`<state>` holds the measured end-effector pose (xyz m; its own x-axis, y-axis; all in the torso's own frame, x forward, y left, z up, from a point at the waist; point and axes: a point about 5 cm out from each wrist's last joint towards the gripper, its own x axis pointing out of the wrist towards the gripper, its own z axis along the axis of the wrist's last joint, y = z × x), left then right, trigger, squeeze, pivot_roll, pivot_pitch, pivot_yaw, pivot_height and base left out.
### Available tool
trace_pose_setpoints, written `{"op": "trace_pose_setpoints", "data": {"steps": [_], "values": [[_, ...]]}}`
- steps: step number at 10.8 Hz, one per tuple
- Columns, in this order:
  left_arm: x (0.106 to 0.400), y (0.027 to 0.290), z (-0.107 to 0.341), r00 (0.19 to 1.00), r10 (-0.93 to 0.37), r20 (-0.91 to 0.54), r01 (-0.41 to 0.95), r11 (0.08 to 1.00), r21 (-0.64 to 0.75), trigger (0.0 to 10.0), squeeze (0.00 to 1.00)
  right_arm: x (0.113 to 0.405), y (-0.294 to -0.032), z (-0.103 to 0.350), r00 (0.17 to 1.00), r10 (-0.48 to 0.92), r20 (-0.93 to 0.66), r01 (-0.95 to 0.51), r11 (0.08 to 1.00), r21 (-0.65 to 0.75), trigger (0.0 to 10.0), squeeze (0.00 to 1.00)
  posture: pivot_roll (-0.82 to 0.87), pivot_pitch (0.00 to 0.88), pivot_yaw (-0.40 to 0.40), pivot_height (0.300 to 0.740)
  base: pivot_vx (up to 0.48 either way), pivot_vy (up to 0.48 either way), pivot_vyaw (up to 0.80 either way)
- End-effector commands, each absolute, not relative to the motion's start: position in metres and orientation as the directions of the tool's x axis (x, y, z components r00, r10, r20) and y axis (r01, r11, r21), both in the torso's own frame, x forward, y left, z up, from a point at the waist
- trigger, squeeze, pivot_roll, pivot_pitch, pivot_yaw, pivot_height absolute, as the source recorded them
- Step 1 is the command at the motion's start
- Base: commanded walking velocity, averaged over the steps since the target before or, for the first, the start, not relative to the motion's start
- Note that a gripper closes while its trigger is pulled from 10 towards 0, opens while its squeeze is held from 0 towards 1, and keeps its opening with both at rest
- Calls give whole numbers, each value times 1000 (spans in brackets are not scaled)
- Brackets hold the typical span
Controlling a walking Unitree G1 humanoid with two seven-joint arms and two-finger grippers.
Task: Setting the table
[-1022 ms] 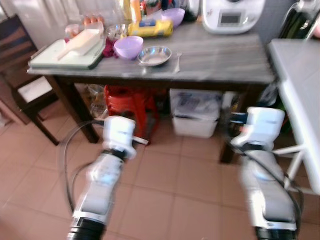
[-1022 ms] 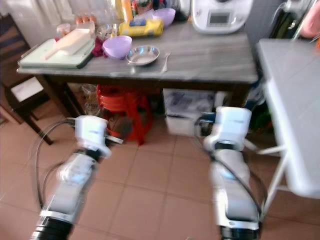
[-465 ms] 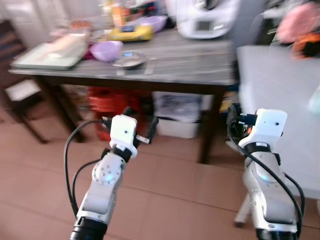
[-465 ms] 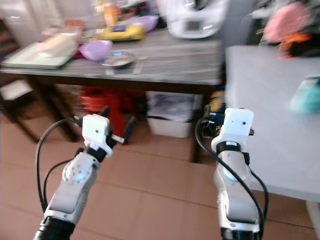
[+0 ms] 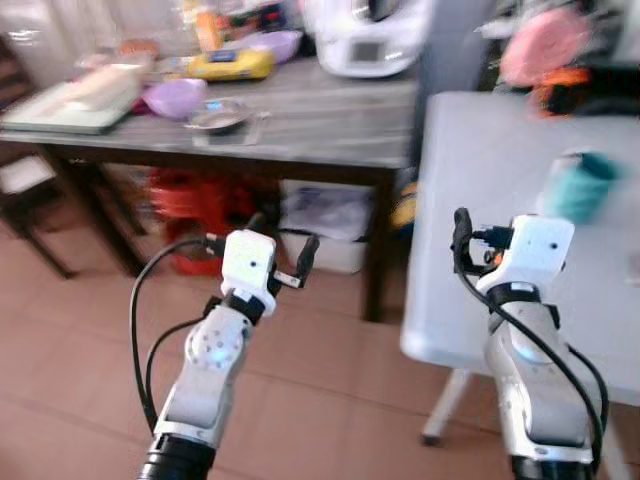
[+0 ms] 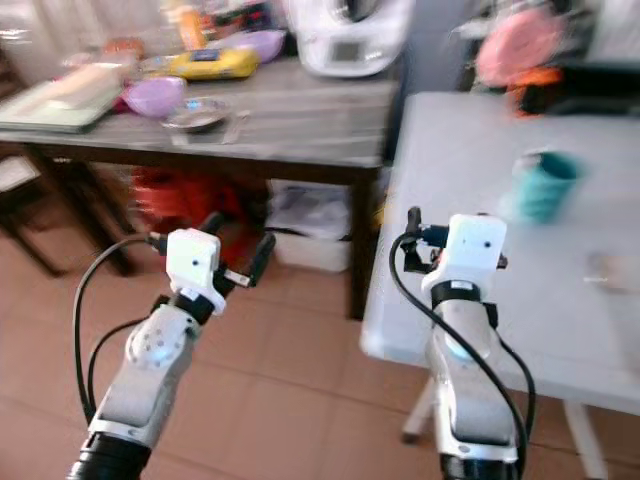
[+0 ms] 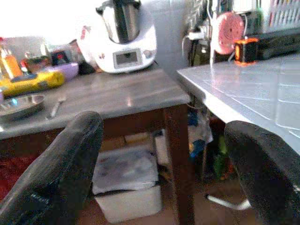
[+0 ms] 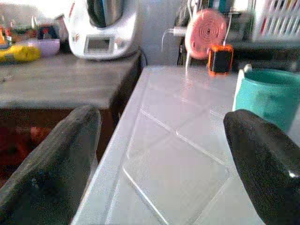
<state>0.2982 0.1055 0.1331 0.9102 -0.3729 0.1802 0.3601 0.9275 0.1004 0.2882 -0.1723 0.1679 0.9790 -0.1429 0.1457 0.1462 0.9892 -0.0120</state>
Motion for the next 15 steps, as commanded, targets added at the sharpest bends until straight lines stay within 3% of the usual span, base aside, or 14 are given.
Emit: {"op": "trace_pose_setpoints", "data": {"steps": [1, 8, 11, 15], "values": [[300, 113, 134, 918, -353, 181, 340, 935, 102, 10000, 0, 289, -166, 171, 980, -126, 155, 128, 992, -5, 10000, 0, -81, 67, 110, 740, 0, -394, 0], [298, 110, 132, 910, -379, 169, 366, 925, 105, 10000, 0, 290, -165, 168, 982, -128, 142, 127, 992, 13, 10000, 0, -79, 67, 108, 740, 0, -394, 0], [292, 110, 125, 894, -425, 141, 417, 905, 85, 10000, 0, 289, -164, 166, 983, -128, 135, 127, 992, 15, 10000, 0, -80, 71, 111, 740, 0, 0, 0], [269, 107, 106, 724, -689, 25, 685, 723, 87, 10000, 0, 283, -151, 143, 995, -101, 3, 100, 991, 88, 10000, 0, -79, 78, 118, 740, 0, 0, 0]]}}
